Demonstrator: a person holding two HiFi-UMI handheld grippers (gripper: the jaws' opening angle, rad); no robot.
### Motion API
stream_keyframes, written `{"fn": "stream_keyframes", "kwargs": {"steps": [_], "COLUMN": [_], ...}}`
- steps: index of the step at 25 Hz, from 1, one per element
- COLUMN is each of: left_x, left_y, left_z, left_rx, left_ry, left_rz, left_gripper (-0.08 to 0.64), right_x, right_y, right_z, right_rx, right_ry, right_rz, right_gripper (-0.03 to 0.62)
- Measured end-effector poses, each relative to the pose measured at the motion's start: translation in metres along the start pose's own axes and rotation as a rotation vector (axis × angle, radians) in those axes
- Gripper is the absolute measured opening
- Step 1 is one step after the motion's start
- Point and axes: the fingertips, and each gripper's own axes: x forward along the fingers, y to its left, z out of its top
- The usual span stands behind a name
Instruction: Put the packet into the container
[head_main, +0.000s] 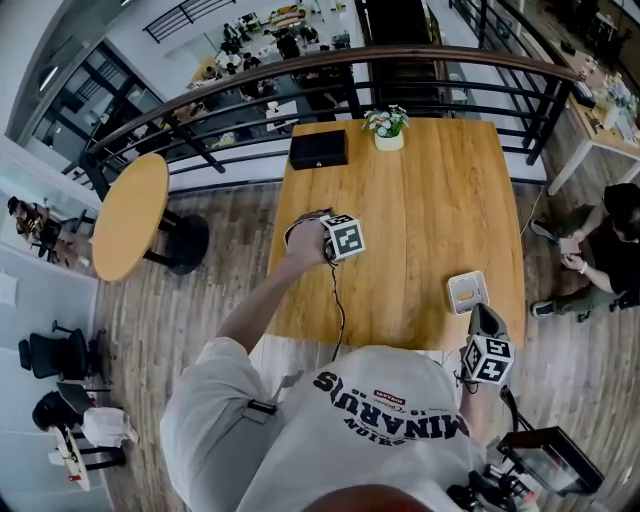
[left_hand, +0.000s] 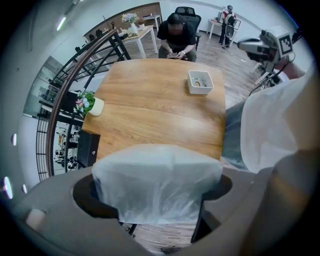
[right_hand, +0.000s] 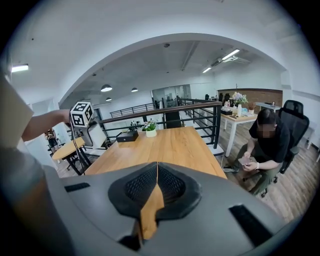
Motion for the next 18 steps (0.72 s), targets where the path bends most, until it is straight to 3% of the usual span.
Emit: {"fn": "stream_keyframes", "kwargs": {"steps": [6,18], "left_x": [-0.056,-0.059], "left_y": [-0.001,-0.024], "left_z": [0.004,0.002], "left_rx": [-0.070,-0.077], "left_ry": [-0.058,-0.044], "left_rz": [0.032,-0.012], "left_gripper": [0.463,0.463], "right_x": [0.017,0.018], "right_y": [0.010,0.017], "right_z": [0.004,0.009], "right_rx": [-0.011,-0.020], "right_ry": [-0.002,-0.005], "right_rz": [0.028,0.050], "right_gripper": [0.011,0.011]}}
